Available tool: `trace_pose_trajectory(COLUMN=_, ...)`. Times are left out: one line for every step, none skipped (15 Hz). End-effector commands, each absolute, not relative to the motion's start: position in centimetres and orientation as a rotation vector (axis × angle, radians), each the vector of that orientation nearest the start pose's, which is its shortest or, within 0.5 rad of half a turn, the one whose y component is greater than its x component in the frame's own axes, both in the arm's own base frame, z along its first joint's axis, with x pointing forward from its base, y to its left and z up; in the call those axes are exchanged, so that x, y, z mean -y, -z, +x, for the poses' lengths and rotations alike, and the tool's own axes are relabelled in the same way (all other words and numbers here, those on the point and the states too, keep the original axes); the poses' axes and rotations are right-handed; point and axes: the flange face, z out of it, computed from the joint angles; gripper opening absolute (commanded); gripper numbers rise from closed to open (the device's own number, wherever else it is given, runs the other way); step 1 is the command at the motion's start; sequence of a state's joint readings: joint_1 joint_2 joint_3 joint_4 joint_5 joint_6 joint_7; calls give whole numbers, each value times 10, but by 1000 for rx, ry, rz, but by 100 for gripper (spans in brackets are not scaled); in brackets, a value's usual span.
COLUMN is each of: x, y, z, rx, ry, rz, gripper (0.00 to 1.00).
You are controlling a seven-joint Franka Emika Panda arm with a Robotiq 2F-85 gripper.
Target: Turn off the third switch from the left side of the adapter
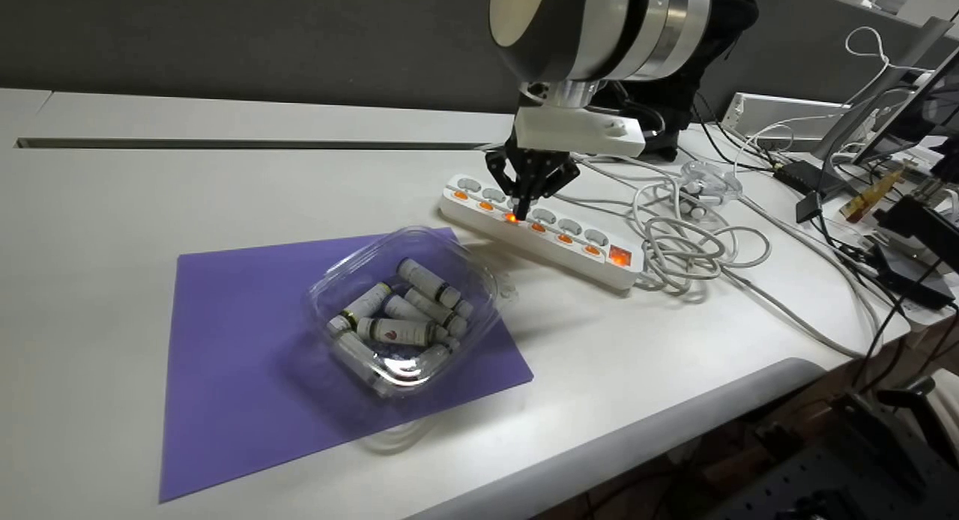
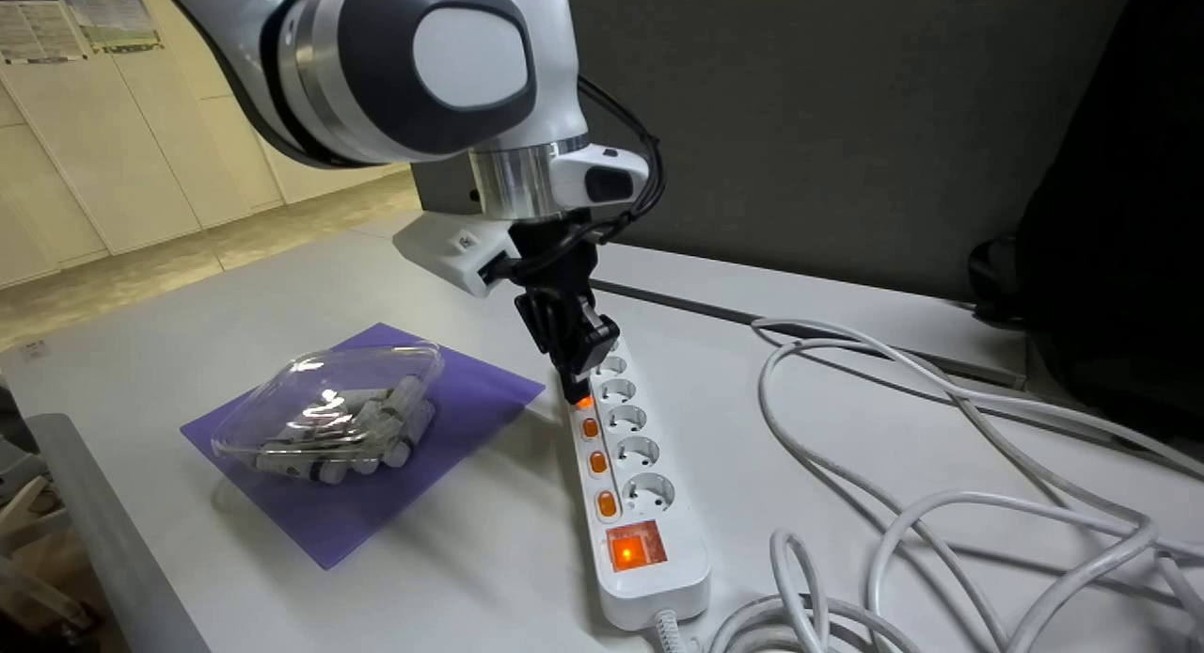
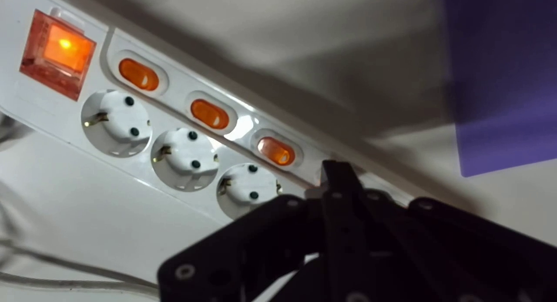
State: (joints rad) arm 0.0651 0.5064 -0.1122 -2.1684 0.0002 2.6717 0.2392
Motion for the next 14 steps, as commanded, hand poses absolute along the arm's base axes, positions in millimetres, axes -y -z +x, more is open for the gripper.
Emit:
trace_pose_trajectory(x=29, y=-154, z=567, rx=-467, ry=-11, rz=-3161, gripper=0)
trace_pose_trajectory(x=29, y=-153, z=567, rx=-465, ry=-11, rz=-3160, gripper=0)
trace_pose_trajectory(x=29, y=-153, z=568, rx=-460, ry=-9, rz=-3161, gripper=0)
trace_pose_trajectory(x=29, y=-153, z=568, rx=-456, ry=-5, rz=-3162, gripper=0)
trace_pose_trajectory(x=29, y=-153, z=569, rx=-454, ry=-4, rz=-3162, gripper=0)
trace_pose_trajectory(x=28, y=-153, z=569, rx=-454, ry=-4, rz=-3162, gripper=0)
trace_pose_trajectory(x=29, y=-153, z=569, rx=-454, ry=-5, rz=-3163, gripper=0)
trace_pose_trajectory(x=29, y=-152, z=569, rx=-458, ry=-11, rz=-3164, gripper=0)
trace_pose_trajectory(x=29, y=-151, z=568, rx=-461, ry=-20, rz=-3162, gripper=0)
trace_pose_trajectory(x=30, y=-150, z=568, rx=-465, ry=-31, rz=-3156, gripper=0)
trace_pose_trajectory(x=31, y=-149, z=568, rx=-470, ry=-43, rz=-3150, gripper=0)
trace_pose_trajectory(x=33, y=-148, z=568, rx=-477, ry=-57, rz=-3142, gripper=0)
trace_pose_trajectory(x=35, y=-147, z=569, rx=-487, ry=-72, rz=-3134, gripper=0)
trace_pose_trajectory(x=37, y=-146, z=570, rx=-499, ry=-80, rz=-3132, gripper=0)
